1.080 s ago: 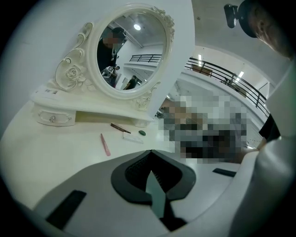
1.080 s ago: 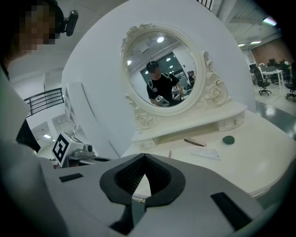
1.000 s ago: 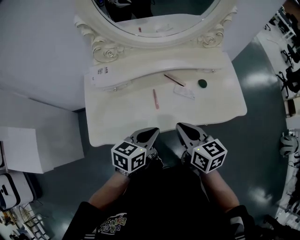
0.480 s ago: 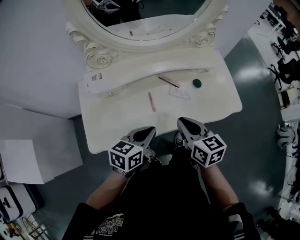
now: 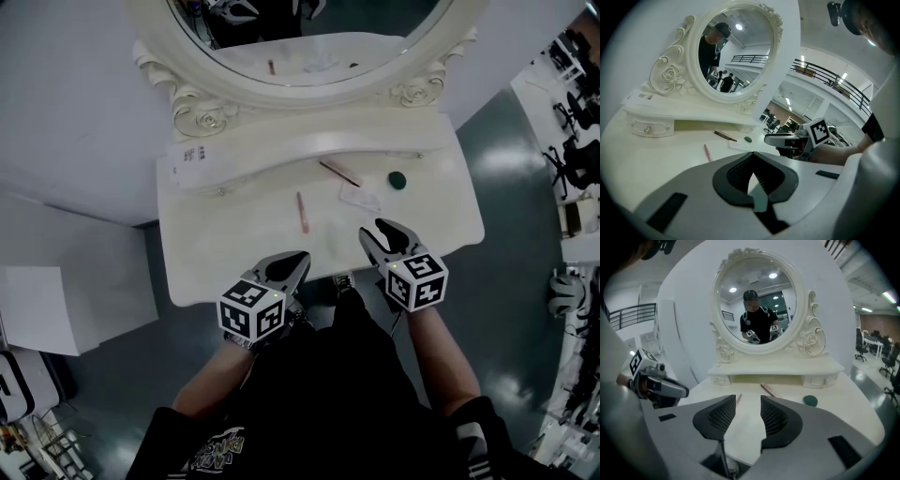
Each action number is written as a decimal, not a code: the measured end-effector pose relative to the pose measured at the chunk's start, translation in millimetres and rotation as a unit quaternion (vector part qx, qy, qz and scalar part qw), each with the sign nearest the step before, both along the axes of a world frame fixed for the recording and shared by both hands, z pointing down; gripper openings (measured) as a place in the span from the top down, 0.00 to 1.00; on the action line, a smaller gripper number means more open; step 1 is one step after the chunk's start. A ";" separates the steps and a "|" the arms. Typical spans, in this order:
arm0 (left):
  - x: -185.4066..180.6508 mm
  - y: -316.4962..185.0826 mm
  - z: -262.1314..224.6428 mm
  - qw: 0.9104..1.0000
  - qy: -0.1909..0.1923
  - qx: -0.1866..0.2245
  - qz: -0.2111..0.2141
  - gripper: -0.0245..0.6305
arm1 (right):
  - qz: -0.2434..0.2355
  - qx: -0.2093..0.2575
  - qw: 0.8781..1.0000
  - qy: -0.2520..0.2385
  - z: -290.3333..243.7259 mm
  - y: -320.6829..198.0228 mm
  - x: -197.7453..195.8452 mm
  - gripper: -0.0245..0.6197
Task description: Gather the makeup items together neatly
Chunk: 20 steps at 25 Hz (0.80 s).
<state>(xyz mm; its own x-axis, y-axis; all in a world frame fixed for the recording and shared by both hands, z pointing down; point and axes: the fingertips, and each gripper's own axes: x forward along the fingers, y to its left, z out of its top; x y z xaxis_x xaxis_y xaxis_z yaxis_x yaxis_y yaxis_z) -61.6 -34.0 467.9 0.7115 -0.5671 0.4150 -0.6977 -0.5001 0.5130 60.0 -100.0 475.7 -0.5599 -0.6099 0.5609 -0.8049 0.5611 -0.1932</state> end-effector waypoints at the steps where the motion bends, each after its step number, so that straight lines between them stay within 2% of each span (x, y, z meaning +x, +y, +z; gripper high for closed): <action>1: 1.2 -2.8 1.2 1.000 -0.001 -0.002 -0.003 0.95 | -0.007 0.001 1.000 0.017 7.1 -7.4 5.9 0.69; 6: 8.6 -15.4 8.0 1.000 -0.006 -0.014 -0.022 0.95 | -0.058 0.000 0.994 0.093 44.9 -41.7 30.4 0.66; 11: 15.5 -25.4 15.2 0.999 -0.014 -0.026 -0.039 0.95 | -0.154 -0.024 0.975 0.160 91.3 -58.7 37.4 0.59; 14: 19.0 -31.1 18.9 0.998 -0.017 -0.032 -0.049 0.95 | -0.195 -0.035 0.963 0.181 107.7 -66.3 36.4 0.57; 20: 23.6 -39.7 26.9 0.996 -0.022 -0.045 -0.070 0.95 | -0.253 -0.063 0.946 0.193 133.4 -84.5 42.3 0.55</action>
